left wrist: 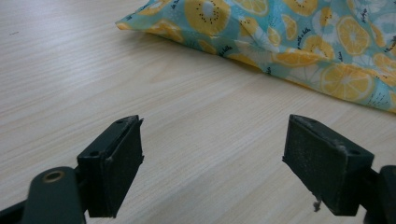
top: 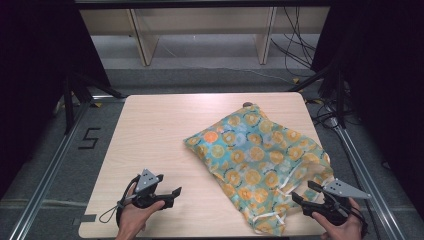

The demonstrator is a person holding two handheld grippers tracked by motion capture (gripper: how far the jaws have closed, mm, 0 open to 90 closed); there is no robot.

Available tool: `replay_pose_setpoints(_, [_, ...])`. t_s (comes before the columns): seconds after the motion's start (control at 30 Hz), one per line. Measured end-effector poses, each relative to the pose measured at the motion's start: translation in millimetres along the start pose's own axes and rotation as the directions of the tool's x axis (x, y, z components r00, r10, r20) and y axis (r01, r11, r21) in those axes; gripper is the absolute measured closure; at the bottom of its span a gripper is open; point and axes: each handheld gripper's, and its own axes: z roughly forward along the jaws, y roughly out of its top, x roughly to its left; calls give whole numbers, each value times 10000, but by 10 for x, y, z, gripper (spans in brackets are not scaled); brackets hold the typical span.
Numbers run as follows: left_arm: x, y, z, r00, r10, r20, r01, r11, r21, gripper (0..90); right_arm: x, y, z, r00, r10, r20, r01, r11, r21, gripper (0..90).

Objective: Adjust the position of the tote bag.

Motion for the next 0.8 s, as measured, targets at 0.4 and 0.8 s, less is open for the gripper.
replay_pose_setpoints(0.4, [-46,-5,43,9942,-891,607,885,9960,135,186,-14,6,21,9992,-388,112,387,9992,51,233])
replay_pose_setpoints(0.8, [-387,184,445,9825,-496,1796,468,9987,201,276,-9,14,54,9995,-266,160,264,9996,129,236])
